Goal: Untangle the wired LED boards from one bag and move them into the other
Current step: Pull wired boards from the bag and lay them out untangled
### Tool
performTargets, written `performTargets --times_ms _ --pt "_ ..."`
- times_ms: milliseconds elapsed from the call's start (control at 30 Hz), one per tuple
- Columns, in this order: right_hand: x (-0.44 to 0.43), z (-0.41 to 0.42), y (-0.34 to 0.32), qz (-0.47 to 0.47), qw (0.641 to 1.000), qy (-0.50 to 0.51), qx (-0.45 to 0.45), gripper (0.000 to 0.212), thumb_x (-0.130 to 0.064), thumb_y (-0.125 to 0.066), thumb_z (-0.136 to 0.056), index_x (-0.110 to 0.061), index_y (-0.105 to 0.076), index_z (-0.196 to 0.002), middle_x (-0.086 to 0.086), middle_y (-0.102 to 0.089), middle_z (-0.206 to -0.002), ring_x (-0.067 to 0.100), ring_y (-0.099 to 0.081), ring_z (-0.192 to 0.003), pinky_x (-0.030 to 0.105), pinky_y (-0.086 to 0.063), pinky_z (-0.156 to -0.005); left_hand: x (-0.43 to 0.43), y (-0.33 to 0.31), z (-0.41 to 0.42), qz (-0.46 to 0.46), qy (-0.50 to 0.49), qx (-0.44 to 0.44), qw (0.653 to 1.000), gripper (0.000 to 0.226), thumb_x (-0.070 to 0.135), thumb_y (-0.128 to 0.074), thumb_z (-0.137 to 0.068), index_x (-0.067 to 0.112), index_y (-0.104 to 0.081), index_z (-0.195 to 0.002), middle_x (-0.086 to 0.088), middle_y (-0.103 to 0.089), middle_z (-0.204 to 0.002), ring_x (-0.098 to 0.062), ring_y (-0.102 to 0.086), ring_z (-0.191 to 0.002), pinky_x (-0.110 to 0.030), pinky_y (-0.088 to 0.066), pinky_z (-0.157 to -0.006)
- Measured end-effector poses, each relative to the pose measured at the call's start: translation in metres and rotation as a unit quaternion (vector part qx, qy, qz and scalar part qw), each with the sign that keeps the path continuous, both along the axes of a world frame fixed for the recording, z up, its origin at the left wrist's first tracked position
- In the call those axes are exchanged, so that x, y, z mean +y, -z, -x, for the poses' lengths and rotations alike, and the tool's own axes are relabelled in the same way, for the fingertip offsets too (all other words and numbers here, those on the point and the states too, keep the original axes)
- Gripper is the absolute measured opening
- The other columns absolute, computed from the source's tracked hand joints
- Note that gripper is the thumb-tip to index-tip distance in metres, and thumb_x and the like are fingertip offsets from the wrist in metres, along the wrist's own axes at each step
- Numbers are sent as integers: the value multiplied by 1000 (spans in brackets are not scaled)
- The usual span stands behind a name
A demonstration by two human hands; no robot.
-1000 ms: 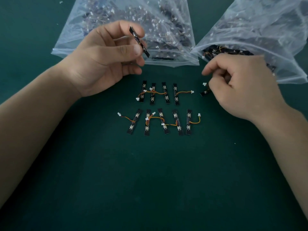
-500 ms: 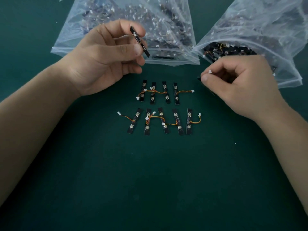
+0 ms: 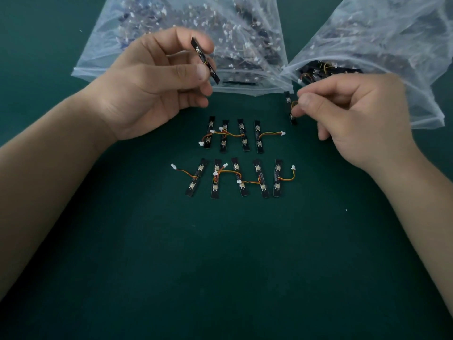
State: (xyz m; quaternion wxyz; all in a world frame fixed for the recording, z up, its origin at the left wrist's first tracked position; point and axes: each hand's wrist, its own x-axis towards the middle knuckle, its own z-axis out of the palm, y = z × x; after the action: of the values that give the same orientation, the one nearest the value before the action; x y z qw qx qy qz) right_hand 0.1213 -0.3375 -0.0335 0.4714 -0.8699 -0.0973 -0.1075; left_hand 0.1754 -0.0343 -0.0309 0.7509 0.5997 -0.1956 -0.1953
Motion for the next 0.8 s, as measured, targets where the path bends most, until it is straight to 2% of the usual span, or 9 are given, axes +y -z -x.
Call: performTargets --times_ms 100,167,267,367,467,600,733,800 --pt "0 -1 1 20 1000 2 -3 14 -32 -69 -98 -40 -75 -89 -18 -79 -86 13 -60 -46 19 -47 -51 -1 0 0 -5 -11 0 1000 25 2 -64 -91 24 -71 -100 -5 -61 -93 -14 -67 -78 -30 -56 -75" --pt "0 -1 1 37 999 3 -11 14 -32 -69 -98 -41 -74 -88 -19 -78 -86 11 -63 -50 17 -47 -52 -1 -1 1 -5 -7 1 1000 26 2 -62 -91 25 -72 -99 -5 -61 -92 -14 -67 -78 -30 -56 -76" --pt "-1 -1 0 73 997 16 -31 9 -34 -71 -95 -41 -75 -91 -22 -74 -83 8 -64 -64 18 -48 -62 -1 -1 1 -9 -4 2 1000 26 2 -62 -91 24 -71 -99 -6 -61 -94 -14 -67 -78 -30 -56 -76" --pt "-2 -1 1 135 990 24 -37 8 -33 -72 -94 -30 -78 -90 -23 -67 -81 3 -59 -69 14 -41 -68 -1 -1 1 -7 -4 3 1000 25 2 -63 -91 24 -71 -100 -5 -62 -94 -14 -67 -78 -30 -56 -76" --pt "-1 0 3 170 985 21 -17 13 -34 -72 -93 -26 -77 -85 -18 -69 -81 9 -60 -66 22 -44 -66 -1 -2 1 -8 -3 4 1000 23 4 -64 -90 24 -70 -100 -4 -63 -93 -14 -67 -78 -29 -56 -76" --pt "-1 1 4 166 986 24 -12 17 -38 -70 -92 -25 -79 -86 -16 -70 -75 13 -60 -63 27 -47 -60 -2 -2 1 -9 -4 3 1000 24 3 -65 -90 24 -71 -101 -5 -61 -94 -14 -67 -78 -30 -56 -76" --pt "-1 0 3 201 979 14 -28 17 -40 -71 -93 -26 -79 -90 -18 -68 -81 2 -58 -67 29 -47 -64 -1 -2 1 -10 1 2 1000 24 5 -75 -87 24 -70 -101 -9 -56 -96 -14 -67 -79 -30 -56 -76" --pt "-1 0 4 206 978 14 -28 17 -41 -71 -94 -26 -79 -90 -19 -68 -82 0 -58 -69 29 -46 -65 -2 -3 1 -12 -2 0 1000 23 3 -72 -90 22 -68 -103 -9 -55 -97 -14 -66 -79 -30 -56 -76"
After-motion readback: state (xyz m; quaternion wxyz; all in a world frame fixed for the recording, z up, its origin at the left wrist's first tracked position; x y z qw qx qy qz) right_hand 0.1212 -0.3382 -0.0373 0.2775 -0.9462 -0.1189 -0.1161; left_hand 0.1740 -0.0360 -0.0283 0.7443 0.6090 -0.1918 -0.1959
